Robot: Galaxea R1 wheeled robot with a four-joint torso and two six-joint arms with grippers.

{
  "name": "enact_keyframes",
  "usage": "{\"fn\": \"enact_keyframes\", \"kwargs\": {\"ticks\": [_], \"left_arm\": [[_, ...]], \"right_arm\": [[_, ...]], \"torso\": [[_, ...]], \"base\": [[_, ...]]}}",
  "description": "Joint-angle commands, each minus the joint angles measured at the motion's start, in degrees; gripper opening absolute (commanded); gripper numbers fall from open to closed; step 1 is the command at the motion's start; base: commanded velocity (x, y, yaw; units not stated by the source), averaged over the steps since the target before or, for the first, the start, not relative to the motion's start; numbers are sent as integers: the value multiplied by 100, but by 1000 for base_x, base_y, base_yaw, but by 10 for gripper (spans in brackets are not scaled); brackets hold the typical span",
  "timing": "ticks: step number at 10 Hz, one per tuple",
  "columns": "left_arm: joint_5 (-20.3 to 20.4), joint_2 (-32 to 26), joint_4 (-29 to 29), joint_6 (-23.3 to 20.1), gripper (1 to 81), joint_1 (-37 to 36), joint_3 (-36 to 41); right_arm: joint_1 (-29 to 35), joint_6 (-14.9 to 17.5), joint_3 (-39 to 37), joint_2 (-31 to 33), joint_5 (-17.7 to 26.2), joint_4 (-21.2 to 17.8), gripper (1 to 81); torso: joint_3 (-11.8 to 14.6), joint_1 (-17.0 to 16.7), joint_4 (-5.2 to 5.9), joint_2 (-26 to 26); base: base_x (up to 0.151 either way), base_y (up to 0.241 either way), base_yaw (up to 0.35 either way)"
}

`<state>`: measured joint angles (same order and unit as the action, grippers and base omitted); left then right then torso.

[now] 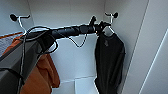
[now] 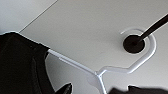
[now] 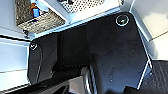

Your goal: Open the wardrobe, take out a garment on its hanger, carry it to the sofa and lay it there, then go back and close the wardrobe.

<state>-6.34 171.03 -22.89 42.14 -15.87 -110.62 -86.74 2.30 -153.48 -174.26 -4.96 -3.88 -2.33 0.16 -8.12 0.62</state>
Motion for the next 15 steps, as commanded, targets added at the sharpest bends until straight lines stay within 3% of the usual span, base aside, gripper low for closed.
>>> {"fn": "enact_keyframes", "kwargs": {"ticks": [1,9,14,15], "left_arm": [[238,159,-31,4,811,-1141,-91],[353,713,224,4,811,-1071,-619],[493,757,259,4,811,-1054,-426],[590,758,285,4,10,-1062,-338]], "right_arm": [[222,7,-23,-23,303,-17,811],[126,-1,-14,-76,294,-17,811],[125,7,-23,-102,302,-17,811],[125,-2,-23,-102,294,-17,811]], "torso": [[0,0,0,0],[0,0,0,0],[0,0,0,0],[0,0,0,0]], "base": [[0,0,0],[0,0,0],[0,0,0],[0,0,0]]}}
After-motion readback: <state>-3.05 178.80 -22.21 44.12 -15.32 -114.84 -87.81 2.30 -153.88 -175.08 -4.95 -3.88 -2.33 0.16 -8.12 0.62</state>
